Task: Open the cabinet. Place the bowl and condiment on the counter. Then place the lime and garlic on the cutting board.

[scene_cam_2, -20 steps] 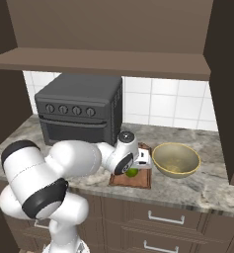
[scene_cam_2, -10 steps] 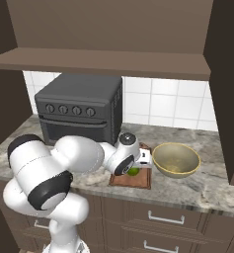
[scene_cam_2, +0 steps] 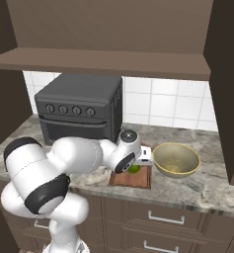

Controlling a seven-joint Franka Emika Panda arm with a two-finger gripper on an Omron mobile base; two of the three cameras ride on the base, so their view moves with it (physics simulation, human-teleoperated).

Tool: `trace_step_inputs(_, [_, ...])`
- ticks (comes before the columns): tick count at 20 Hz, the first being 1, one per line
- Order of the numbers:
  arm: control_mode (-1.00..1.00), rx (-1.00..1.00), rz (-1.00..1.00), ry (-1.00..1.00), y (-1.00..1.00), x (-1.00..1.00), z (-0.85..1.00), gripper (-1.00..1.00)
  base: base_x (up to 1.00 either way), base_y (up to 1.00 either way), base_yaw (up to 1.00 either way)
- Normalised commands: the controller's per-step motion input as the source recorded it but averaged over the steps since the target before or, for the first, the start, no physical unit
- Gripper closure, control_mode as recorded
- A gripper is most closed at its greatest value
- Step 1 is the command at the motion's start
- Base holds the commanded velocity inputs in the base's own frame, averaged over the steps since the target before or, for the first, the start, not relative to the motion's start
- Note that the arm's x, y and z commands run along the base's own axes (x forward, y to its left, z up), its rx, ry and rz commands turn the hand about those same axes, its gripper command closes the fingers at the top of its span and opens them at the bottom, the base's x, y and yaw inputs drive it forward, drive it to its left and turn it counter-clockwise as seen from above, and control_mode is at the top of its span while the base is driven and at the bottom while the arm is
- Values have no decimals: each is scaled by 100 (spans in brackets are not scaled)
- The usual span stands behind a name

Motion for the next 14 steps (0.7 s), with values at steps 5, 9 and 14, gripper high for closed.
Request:
trace_step_inputs(5, [-100, 0, 0, 0, 0, 0, 40, -100, 0, 0, 0])
trace_step_inputs(9, [-100, 0, 0, 0, 0, 0, 7, -100, 0, 0, 0])
trace_step_inputs(14, [-100, 0, 3, -6, 0, -43, 23, -100, 0, 0, 0])
